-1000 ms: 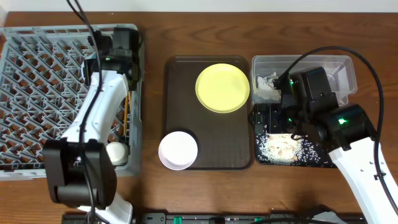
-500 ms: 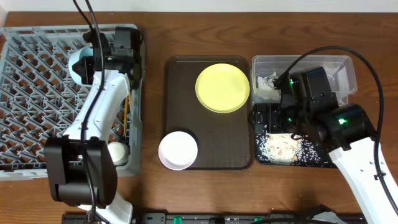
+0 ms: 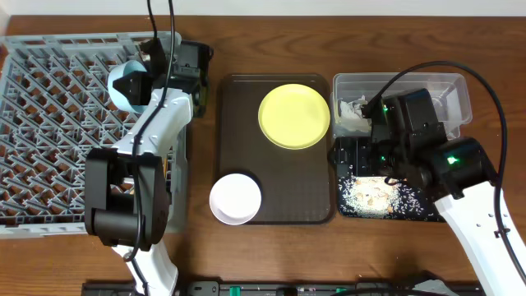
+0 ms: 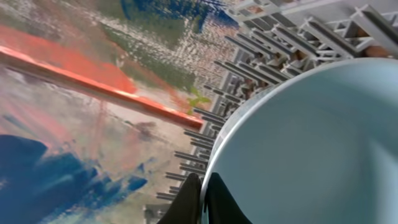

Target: Sort waste into correct bins and load items into the dishwasher

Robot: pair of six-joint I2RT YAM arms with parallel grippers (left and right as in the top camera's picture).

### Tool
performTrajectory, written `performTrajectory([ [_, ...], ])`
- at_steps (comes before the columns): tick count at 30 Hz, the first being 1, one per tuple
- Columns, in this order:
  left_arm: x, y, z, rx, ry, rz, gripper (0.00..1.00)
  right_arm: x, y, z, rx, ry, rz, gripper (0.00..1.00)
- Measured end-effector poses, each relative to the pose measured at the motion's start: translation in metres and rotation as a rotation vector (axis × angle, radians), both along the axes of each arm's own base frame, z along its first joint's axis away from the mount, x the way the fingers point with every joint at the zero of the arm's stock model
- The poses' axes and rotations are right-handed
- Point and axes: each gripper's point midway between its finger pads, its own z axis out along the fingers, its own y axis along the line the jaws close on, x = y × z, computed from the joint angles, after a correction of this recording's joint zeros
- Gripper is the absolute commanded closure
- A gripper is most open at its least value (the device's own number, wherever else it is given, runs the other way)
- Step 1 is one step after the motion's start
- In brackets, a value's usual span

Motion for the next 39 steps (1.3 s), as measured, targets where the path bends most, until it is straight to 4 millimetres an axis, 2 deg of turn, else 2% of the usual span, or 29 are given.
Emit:
performTrajectory([
  [7,0.001,-0.007,0.005,0.035,0.024,-0.013,0.94,0.0,0.0,0.0,0.0,0.0,0.0,0.01],
  [16,0.005,-0.034,0.005,0.041,0.036,-0.076,0.94,0.0,0.0,0.0,0.0,0.0,0.0,0.01],
  [29,0.007,-0.016,0.008,0.042,0.023,-0.039,0.94,0.001,0.0,0.0,0.001,-0.003,0.0,0.01],
  [39,0.007,-0.016,0.007,0.037,0.028,-0.044,0.94,0.001,0.0,0.0,0.001,-0.003,0.0,0.01],
])
